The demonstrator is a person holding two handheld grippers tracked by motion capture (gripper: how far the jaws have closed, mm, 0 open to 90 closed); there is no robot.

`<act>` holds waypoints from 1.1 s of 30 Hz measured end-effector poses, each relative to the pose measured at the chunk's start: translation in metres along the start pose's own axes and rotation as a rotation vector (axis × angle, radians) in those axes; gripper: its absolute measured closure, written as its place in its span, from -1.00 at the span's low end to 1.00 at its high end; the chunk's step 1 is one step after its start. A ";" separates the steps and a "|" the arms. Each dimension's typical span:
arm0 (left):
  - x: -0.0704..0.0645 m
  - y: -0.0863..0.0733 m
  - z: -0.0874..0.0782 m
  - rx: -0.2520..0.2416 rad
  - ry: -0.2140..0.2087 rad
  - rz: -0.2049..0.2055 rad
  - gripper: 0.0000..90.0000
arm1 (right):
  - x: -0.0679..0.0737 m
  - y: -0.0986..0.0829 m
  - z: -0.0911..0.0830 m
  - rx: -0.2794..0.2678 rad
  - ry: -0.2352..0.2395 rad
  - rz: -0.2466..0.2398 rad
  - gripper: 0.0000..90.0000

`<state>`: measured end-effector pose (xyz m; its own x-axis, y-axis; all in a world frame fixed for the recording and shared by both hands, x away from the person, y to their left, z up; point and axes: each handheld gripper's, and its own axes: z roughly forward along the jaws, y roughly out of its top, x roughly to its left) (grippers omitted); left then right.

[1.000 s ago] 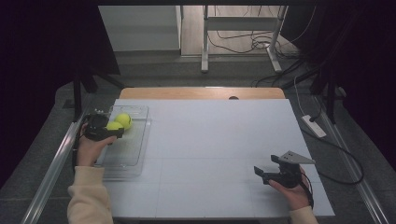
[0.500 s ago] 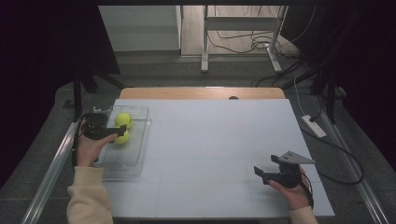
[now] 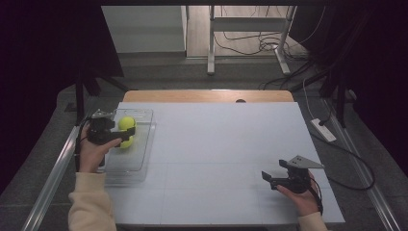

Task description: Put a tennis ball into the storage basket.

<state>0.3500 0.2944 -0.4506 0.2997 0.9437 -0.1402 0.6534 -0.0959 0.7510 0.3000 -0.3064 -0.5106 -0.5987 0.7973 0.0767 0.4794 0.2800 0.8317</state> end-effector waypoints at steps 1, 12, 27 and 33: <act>0.000 0.000 0.000 0.000 0.000 0.000 -0.73 | 0.000 0.000 0.000 -0.001 0.000 -0.001 -0.76; -0.012 -0.004 -0.005 -0.035 -0.073 0.030 -0.75 | -0.004 0.000 0.000 -0.007 0.010 0.010 -0.76; -0.037 -0.009 -0.005 -0.031 -0.098 0.084 -0.76 | -0.007 0.002 0.000 -0.016 0.029 0.004 -0.75; -0.050 -0.010 -0.011 -0.050 -0.139 0.111 -0.76 | -0.007 0.002 -0.003 -0.017 0.022 0.006 -0.75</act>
<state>0.3206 0.2516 -0.4443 0.4630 0.8753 -0.1398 0.5764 -0.1775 0.7977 0.3030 -0.3129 -0.5074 -0.6102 0.7867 0.0936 0.4717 0.2659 0.8407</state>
